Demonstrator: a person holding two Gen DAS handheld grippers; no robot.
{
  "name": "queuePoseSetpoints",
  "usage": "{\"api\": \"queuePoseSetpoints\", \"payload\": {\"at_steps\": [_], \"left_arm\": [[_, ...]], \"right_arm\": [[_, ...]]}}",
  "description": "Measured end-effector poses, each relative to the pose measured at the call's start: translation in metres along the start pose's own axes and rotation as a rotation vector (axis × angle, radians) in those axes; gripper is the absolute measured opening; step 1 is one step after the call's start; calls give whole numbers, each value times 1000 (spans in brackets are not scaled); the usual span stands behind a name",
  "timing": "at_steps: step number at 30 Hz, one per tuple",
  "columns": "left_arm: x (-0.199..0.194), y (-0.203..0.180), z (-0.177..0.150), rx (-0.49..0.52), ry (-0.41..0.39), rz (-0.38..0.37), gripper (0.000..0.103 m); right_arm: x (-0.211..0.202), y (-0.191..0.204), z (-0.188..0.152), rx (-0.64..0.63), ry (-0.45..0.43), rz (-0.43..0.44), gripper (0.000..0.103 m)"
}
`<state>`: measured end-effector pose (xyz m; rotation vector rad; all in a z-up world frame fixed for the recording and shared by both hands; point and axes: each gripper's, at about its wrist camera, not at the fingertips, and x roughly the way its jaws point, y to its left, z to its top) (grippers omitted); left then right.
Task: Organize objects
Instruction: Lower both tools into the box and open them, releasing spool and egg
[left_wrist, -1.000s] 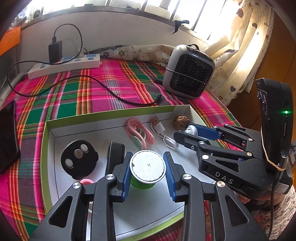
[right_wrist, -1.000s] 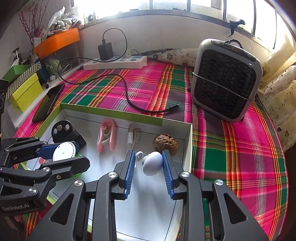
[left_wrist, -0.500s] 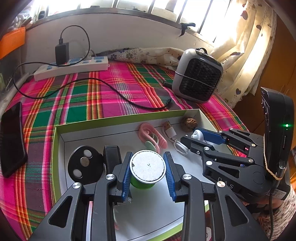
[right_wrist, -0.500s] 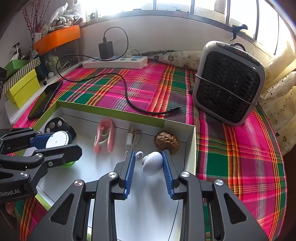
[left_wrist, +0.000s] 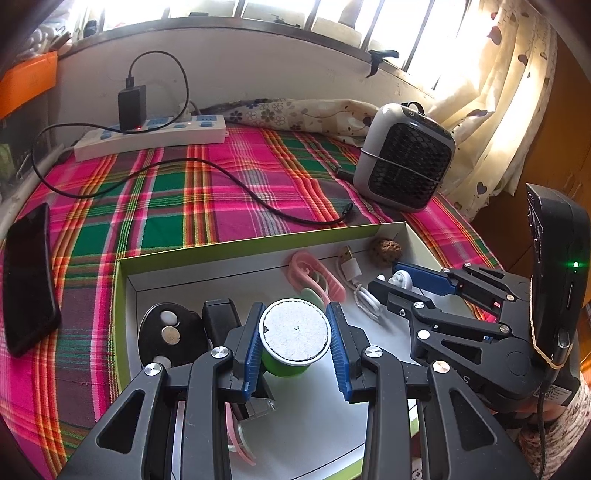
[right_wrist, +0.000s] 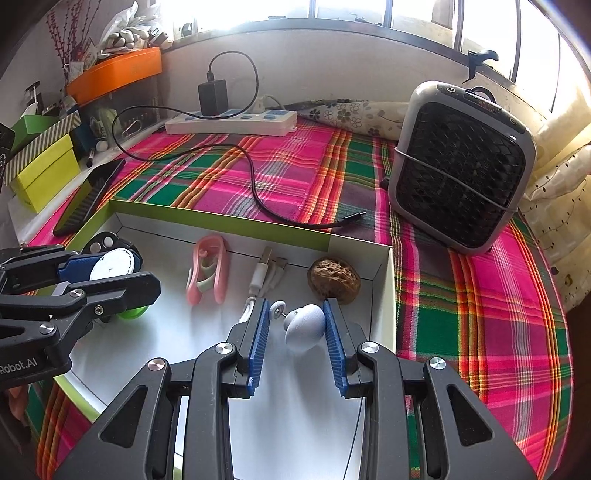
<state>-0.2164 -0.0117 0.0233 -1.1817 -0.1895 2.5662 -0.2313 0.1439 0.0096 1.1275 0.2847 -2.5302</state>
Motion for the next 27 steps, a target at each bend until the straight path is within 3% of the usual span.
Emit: {"api": "queuePoseSetpoints", "payload": {"at_steps": [14, 27], "left_arm": [[2, 1, 1, -3, -1, 2, 31], [2, 3, 1, -16, 2, -4, 34]], "right_arm": [[2, 1, 1, -5, 5, -15, 31], [-1, 2, 1, 2, -15, -13, 47]]}}
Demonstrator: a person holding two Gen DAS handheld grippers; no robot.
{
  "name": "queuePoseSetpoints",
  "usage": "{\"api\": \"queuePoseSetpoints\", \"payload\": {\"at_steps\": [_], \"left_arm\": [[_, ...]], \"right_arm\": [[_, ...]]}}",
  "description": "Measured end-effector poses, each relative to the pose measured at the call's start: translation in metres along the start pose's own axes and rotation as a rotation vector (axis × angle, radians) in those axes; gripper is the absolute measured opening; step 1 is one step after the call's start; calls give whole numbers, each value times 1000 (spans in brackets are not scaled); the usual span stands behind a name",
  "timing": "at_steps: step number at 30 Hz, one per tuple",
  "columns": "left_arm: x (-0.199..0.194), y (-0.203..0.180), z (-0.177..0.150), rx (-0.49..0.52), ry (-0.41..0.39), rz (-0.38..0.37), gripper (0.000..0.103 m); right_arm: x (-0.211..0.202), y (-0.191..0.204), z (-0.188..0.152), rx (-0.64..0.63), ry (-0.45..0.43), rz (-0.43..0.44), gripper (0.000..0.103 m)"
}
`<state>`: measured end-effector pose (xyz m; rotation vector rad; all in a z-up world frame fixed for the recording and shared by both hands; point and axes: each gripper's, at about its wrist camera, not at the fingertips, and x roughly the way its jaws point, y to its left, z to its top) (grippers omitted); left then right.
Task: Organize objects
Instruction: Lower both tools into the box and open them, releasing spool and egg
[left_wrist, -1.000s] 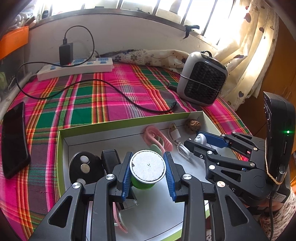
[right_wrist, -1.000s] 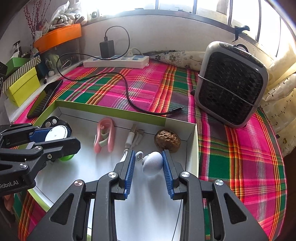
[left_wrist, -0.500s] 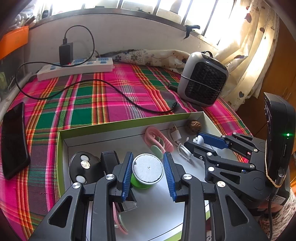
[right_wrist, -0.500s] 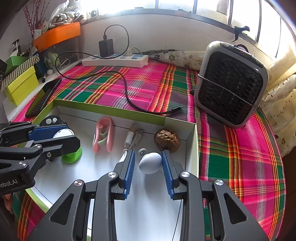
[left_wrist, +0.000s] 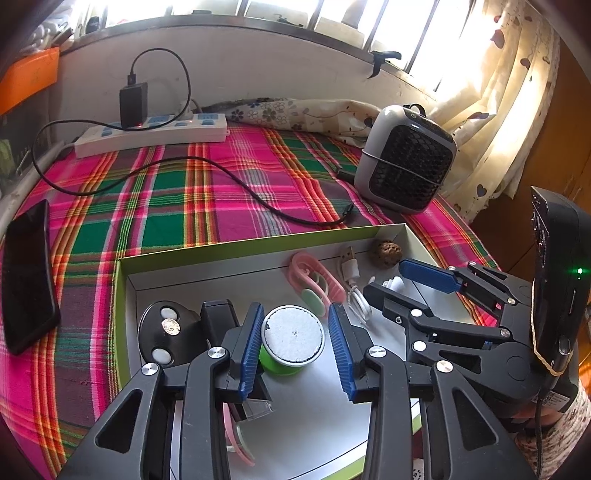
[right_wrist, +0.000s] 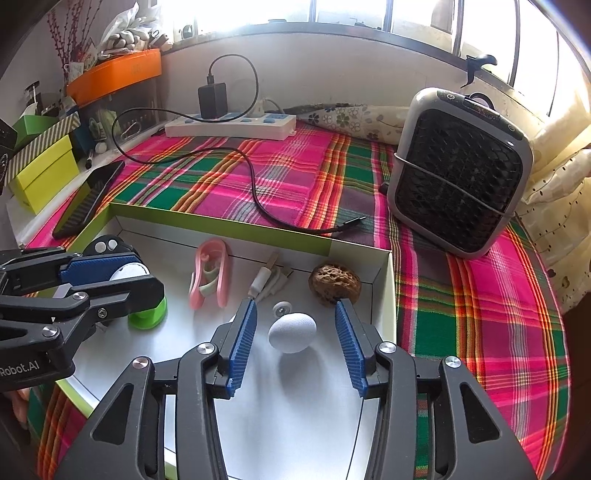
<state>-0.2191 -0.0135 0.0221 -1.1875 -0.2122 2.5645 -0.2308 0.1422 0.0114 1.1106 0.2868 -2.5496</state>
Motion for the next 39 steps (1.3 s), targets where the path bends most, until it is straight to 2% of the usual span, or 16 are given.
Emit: {"api": "queuePoseSetpoints", "payload": {"at_steps": [11, 39], "left_arm": [[-5, -4, -2, 17, -4, 0, 38], [-39, -8, -11, 0, -50, 5, 40]], "right_arm": [[-10, -1, -2, 8, -19, -7, 48], [-47, 3, -12, 29, -62, -25, 48]]}}
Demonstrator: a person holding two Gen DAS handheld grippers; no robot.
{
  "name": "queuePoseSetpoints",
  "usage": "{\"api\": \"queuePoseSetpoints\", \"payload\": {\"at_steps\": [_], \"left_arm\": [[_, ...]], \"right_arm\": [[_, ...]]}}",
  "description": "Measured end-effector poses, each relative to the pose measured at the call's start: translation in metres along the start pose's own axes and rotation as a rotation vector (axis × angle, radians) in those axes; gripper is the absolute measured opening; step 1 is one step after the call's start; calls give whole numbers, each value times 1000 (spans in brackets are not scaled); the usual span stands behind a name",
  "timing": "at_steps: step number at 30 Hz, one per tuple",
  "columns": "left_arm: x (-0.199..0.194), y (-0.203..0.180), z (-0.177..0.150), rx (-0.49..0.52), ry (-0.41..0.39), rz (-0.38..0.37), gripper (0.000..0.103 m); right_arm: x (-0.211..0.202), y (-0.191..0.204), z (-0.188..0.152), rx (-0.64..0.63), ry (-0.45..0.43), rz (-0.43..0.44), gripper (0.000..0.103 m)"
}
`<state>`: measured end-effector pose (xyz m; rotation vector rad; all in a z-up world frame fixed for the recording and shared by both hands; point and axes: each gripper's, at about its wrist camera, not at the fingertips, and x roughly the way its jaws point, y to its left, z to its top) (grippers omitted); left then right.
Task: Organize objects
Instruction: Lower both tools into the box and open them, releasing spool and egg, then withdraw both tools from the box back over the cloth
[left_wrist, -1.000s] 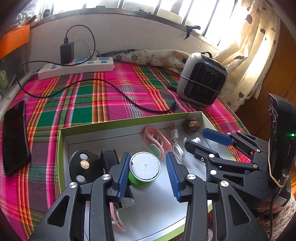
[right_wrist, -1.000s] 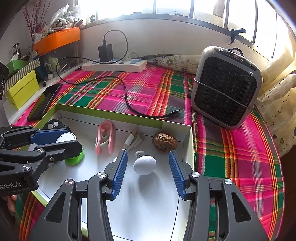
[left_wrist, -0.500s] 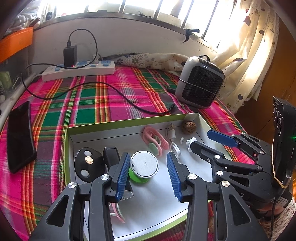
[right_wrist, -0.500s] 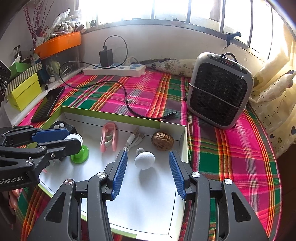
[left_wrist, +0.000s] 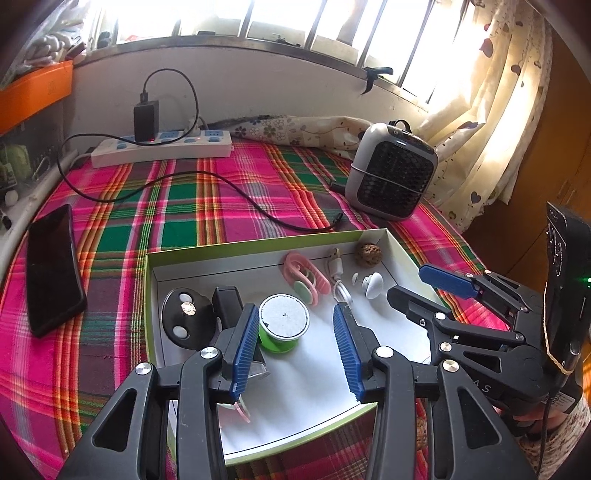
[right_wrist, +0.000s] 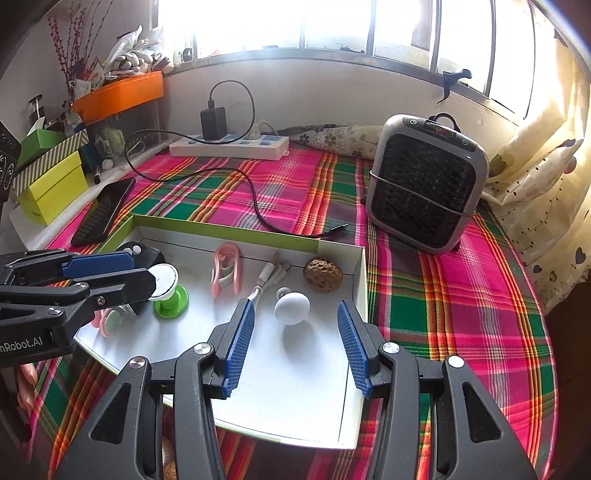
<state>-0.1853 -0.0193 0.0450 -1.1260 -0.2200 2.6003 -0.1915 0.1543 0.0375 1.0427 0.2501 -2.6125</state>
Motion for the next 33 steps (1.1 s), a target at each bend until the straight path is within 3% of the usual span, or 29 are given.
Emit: {"api": "queuePoseSetpoints", "payload": {"at_steps": [20, 33], "left_arm": [[-37, 0, -20, -8, -50, 0, 40], [-58, -3, -46, -8, -61, -15, 40]], "right_arm": [[-32, -2, -19, 44, -26, -7, 48], [-56, 4, -43, 49, -40, 32, 48]]}}
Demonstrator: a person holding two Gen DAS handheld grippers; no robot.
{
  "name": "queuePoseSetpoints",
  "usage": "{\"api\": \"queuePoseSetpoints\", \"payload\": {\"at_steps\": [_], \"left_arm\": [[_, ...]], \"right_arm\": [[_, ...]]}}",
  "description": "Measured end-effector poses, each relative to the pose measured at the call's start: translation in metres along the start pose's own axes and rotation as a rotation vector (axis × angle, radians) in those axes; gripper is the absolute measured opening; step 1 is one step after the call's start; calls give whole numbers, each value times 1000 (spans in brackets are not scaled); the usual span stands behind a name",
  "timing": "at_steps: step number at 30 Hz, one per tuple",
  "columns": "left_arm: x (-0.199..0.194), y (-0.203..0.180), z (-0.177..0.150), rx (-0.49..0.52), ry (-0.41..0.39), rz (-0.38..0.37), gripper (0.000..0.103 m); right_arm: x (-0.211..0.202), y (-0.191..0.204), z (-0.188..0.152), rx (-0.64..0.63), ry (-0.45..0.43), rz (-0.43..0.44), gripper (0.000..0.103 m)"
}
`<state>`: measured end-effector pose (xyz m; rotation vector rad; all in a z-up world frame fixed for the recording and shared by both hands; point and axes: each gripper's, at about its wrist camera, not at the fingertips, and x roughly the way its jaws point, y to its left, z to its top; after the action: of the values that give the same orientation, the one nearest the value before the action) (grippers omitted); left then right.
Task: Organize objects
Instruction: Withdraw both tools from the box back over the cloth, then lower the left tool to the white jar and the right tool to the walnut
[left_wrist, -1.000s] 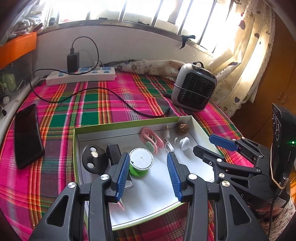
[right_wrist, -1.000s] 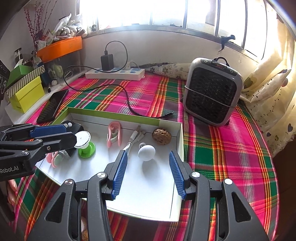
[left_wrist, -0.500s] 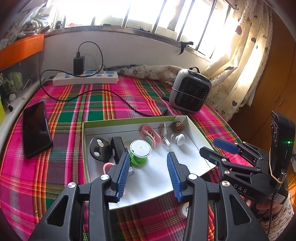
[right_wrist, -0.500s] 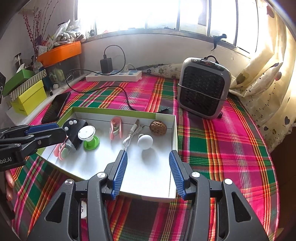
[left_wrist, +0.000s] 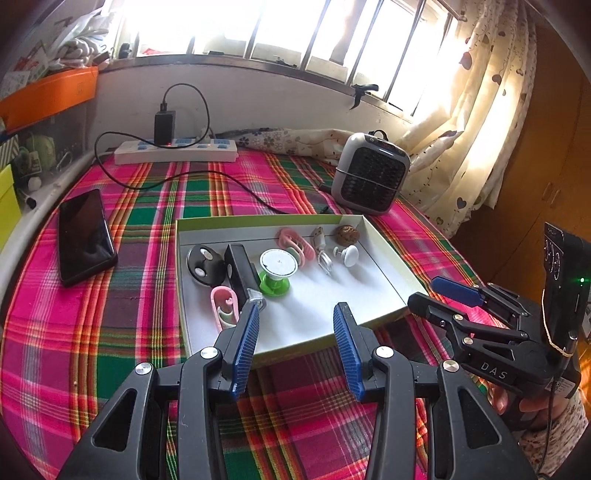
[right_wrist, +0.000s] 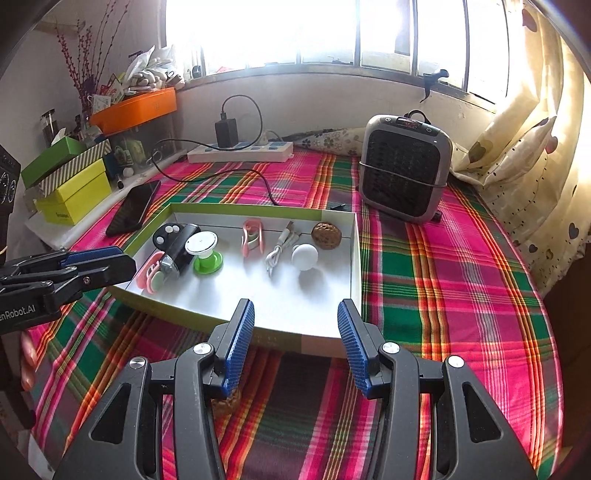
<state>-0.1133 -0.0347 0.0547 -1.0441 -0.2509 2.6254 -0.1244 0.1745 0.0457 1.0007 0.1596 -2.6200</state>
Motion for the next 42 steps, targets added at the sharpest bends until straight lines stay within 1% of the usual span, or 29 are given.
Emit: {"api": "queuePoseSetpoints", "payload": {"at_steps": [5, 11, 12, 16, 22, 28, 33, 42], "left_arm": [[-7, -2, -12, 18, 0, -38, 40], [-8, 4, -19, -15, 11, -61, 40], [-8, 4, -20, -17, 14, -60, 40], [-9, 5, -24, -17, 18, -65, 40], [-10, 10, -27, -24, 23, -68, 40], [-10, 14, -30, -31, 28, -80, 40], [-7, 13, -31, -26, 38, -99, 40], [-4, 13, -32, -24, 47, -119, 40]], "right_arm": [[-7, 3, -9, 8, 4, 10, 48], [-9, 9, -23, 13, 22, 64, 48], [-8, 10, -26, 15, 29, 77, 48], [-5, 20, -34, -6, 43, 71, 48], [0, 28, -37, -11, 60, 91, 48], [6, 33, -40, -13, 86, 95, 48], [6, 33, -40, -7, 86, 91, 48], [5, 24, -44, 10, 102, 54, 48]]}}
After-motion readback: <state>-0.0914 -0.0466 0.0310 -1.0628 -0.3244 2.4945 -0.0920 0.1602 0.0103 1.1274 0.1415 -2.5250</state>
